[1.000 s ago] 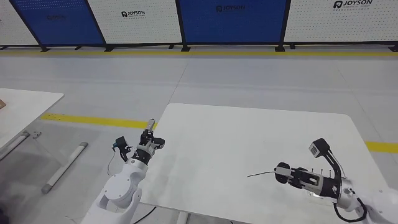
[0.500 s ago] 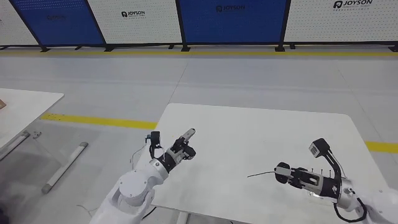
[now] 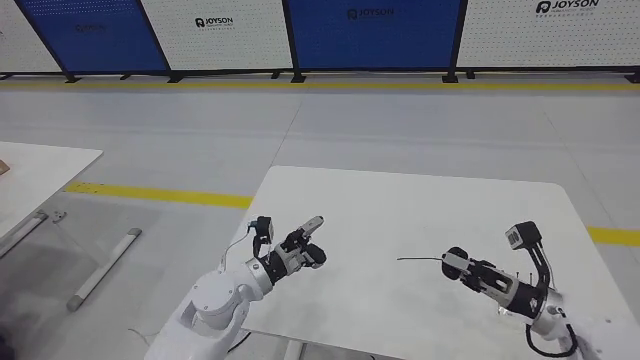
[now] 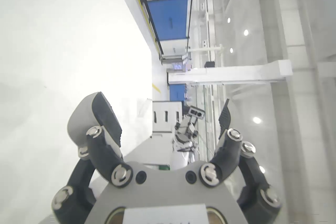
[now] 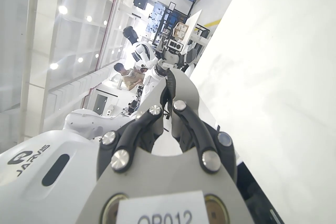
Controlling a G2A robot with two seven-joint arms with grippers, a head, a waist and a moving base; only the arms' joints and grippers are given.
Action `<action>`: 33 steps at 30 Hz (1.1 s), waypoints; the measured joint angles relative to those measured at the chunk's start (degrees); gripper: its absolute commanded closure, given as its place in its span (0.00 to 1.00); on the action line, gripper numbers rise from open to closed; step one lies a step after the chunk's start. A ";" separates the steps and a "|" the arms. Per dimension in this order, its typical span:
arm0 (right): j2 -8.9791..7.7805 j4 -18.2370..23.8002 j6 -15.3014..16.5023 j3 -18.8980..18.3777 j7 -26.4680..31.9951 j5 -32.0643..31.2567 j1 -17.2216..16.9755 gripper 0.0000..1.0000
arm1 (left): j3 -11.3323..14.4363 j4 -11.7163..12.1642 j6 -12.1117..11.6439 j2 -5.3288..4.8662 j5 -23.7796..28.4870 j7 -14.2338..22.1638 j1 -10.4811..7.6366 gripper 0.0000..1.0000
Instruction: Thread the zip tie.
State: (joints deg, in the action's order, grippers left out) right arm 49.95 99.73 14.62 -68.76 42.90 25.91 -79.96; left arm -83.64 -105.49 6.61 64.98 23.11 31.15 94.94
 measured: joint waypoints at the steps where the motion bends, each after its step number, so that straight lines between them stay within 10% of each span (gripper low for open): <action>1: 0.41 -0.23 0.03 1.57 -0.36 -0.33 0.80 1.00 | 0.60 -0.54 0.14 -0.05 -0.04 1.54 0.13 0.00; 10: 2.63 -3.08 -2.24 9.50 0.05 -1.57 6.18 1.00 | 9.97 0.50 0.94 0.68 -4.91 -1.17 -3.69 0.00; 23: 3.26 -3.00 -1.76 9.93 -3.01 0.00 5.96 1.00 | 10.47 0.13 -0.77 0.71 -4.13 -1.80 -3.37 0.00; 33: 7.61 -9.01 -0.37 19.80 -12.56 -2.17 11.39 1.00 | 15.30 0.75 -1.72 1.22 -4.22 -3.13 -5.66 0.00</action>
State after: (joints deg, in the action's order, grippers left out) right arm 57.56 90.72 14.25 -48.96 30.34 23.74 -68.56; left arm -68.34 -104.73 4.88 66.20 18.90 28.02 89.27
